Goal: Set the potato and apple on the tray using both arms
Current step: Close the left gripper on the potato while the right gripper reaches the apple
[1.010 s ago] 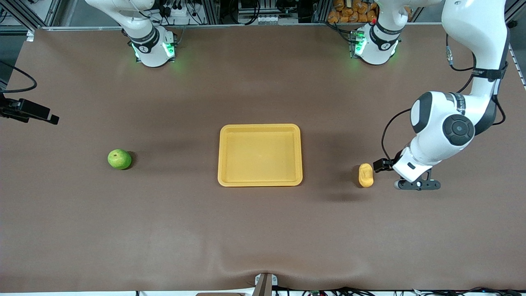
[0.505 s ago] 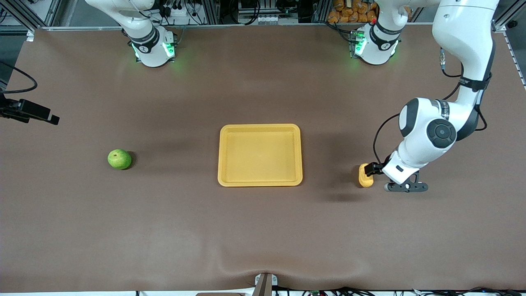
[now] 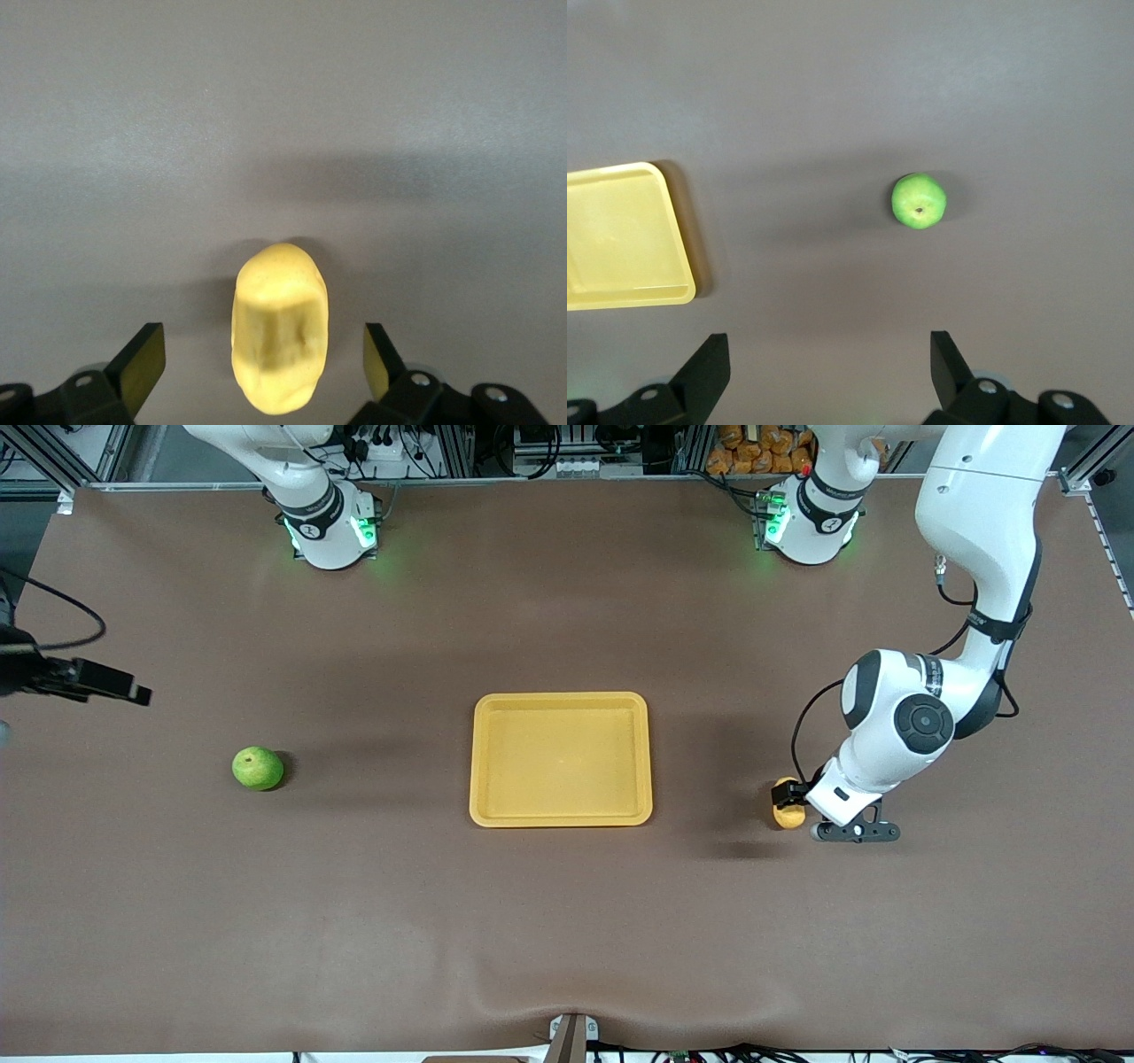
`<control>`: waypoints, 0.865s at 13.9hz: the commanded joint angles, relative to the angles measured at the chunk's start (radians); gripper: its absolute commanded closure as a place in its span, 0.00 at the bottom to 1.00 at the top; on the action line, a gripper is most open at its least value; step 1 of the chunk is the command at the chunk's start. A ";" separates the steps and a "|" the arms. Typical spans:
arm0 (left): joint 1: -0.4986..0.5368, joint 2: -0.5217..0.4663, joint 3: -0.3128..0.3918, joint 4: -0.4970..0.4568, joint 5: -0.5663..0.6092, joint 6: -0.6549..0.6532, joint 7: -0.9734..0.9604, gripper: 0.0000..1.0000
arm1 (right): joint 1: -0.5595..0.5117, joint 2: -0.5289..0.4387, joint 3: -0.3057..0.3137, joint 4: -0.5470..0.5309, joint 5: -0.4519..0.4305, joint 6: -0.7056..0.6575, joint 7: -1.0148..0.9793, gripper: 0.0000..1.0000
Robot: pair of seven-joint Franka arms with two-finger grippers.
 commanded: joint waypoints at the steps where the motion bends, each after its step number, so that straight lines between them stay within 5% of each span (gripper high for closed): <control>1: -0.007 0.016 0.005 -0.006 -0.005 0.031 -0.012 0.09 | 0.013 0.059 0.000 0.029 0.009 0.015 0.007 0.00; 7: -0.008 0.044 0.003 -0.008 -0.003 0.068 -0.014 0.20 | 0.045 0.105 0.000 0.004 0.005 0.162 0.003 0.00; 12: -0.010 0.061 0.003 -0.008 -0.003 0.082 -0.020 0.34 | 0.036 0.105 0.000 -0.131 -0.002 0.300 -0.027 0.00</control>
